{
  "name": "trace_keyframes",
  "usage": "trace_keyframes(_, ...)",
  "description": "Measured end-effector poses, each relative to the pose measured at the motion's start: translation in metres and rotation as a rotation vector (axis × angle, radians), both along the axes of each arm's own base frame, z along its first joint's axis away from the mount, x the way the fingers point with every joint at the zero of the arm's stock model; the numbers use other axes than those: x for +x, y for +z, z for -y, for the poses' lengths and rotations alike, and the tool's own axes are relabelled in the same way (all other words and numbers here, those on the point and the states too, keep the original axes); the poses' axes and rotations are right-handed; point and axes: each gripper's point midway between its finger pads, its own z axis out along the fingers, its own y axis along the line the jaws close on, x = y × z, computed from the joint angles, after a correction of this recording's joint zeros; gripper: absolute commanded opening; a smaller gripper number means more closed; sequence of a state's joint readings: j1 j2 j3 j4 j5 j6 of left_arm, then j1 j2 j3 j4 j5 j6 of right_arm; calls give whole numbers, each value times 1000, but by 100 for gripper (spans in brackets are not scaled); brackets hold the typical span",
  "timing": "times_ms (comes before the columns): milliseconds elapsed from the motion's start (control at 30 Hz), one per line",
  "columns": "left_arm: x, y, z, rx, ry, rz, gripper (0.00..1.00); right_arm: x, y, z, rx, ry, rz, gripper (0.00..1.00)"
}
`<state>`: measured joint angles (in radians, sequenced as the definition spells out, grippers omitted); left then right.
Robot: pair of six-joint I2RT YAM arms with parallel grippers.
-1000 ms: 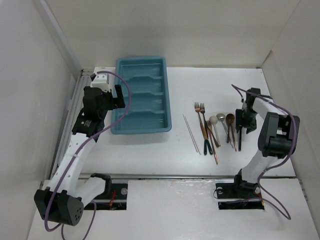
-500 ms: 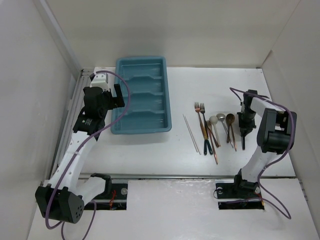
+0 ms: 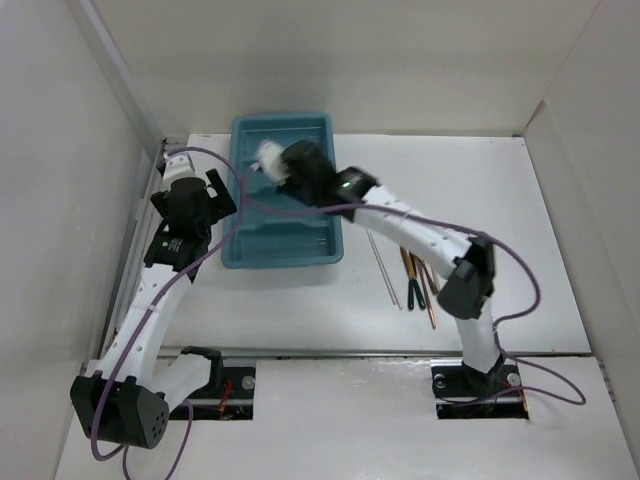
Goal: Sort the eating utensils into containers
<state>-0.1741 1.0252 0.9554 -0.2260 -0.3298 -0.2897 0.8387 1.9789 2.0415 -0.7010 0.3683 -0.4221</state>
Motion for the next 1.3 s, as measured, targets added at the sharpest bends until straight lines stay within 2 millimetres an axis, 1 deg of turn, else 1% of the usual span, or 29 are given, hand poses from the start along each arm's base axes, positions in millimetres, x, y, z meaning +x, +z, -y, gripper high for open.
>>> trace_keyframes(33,-4,-2,-5,-6,39,-9,87,-15,-5,-40,-8,106,7,0)
trace_keyframes(67,-7,-2,-10,-15,75,-10,87,-27,-18,-70,-26,189,-2,0)
trace_keyframes(100,-11,-2,-15,-22,107,-9,87,-37,-34,-90,-51,252,-15,0)
trace_keyframes(133,-15,-1,-19,-28,135,-6,87,-43,-52,-101,-82,299,-39,0)
trace_keyframes(167,-18,1,-22,-31,157,-1,87,-45,-71,-106,-109,332,-67,0)
trace_keyframes(200,-21,1,-29,-27,191,-1,87,-46,-85,-107,-125,357,-92,0)
trace_keyframes(300,-23,3,-30,-44,212,9,87,-36,-115,-90,-178,365,-142,0)
trace_keyframes(400,-23,3,-28,-60,214,16,87,-27,-133,-74,-206,352,-176,1)
trace_keyframes(467,-24,3,-28,-66,216,16,87,-25,-145,-68,-220,354,-198,4)
trace_keyframes(500,-24,3,-28,-67,217,16,87,-27,-150,-69,-223,364,-209,6)
trace_keyframes(567,-24,2,-27,-69,218,15,87,-34,-160,-74,-227,392,-233,6)
trace_keyframes(700,-24,3,-27,-69,218,15,87,-61,-180,-85,-250,457,-278,6)
trace_keyframes(800,-24,3,-28,-68,217,15,87,-79,-188,-97,-258,508,-296,7)
trace_keyframes(833,-24,3,-28,-68,217,15,87,-82,-189,-102,-258,520,-292,12)
trace_keyframes(900,-24,3,-28,-68,217,15,87,-87,-189,-111,-242,544,-296,17)
trace_keyframes(933,-24,3,-27,-69,217,15,87,-88,-189,-117,-233,553,-295,24)
trace_keyframes(967,-24,3,-27,-69,217,15,87,-87,-189,-122,-224,557,-293,29)
trace_keyframes(1000,-24,3,-27,-68,216,15,87,-85,-190,-127,-219,560,-288,35)
trace_keyframes(1033,-24,3,-27,-67,216,15,87,-82,-190,-130,-214,559,-283,45)
trace_keyframes(1067,-24,3,-28,-66,215,14,87,-80,-190,-132,-214,557,-277,66)
trace_keyframes(1100,-24,3,-27,-66,215,14,87,-75,-188,-131,-220,548,-262,72)
trace_keyframes(1133,-24,3,-28,-66,215,15,87,-72,-187,-130,-209,536,-266,75)
trace_keyframes(1200,-24,3,-27,-66,215,15,87,-74,-183,-130,-203,544,-269,78)
trace_keyframes(1233,-24,3,-27,-66,215,16,87,-75,-180,-129,-205,545,-268,78)
trace_keyframes(1300,-24,3,-27,-67,213,17,87,-74,-167,-125,-215,518,-241,78)
